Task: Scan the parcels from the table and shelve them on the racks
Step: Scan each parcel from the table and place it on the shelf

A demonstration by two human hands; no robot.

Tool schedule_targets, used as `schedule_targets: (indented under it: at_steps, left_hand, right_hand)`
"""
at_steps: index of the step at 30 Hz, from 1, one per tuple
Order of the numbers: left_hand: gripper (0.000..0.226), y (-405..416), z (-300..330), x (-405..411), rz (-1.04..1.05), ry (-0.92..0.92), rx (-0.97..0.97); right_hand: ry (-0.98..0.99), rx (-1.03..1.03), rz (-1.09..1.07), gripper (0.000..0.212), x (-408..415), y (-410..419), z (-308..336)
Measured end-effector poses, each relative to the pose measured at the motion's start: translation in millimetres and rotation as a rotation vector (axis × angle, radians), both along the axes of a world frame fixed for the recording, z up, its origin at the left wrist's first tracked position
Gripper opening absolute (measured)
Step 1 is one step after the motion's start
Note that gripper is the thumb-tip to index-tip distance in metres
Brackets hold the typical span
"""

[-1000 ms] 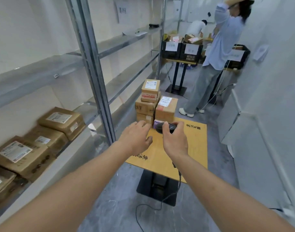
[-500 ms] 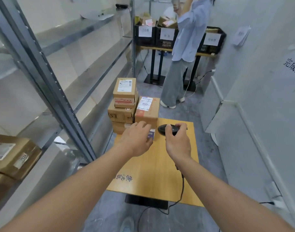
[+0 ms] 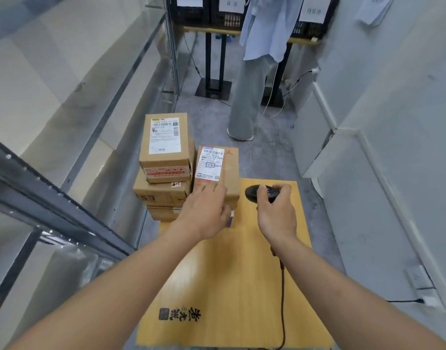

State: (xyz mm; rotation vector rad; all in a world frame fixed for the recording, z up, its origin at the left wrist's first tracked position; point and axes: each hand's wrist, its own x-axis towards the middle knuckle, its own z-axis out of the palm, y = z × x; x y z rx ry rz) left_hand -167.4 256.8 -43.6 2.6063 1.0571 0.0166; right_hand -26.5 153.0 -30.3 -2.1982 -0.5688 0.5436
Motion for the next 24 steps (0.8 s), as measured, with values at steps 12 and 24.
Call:
schedule_targets:
  at_steps: [12, 24]
  left_hand:
    - [0.060, 38.4, -49.9, 41.7, 0.300, 0.015, -0.083]
    - [0.087, 38.9, -59.3, 55.5, 0.545, -0.287, -0.240]
  right_hand:
    - [0.094, -0.128, 0.098, 0.030, 64.0, 65.5, -58.2]
    - [0.106, -0.215, 0.119, 0.040, 101.5, 73.0, -71.3]
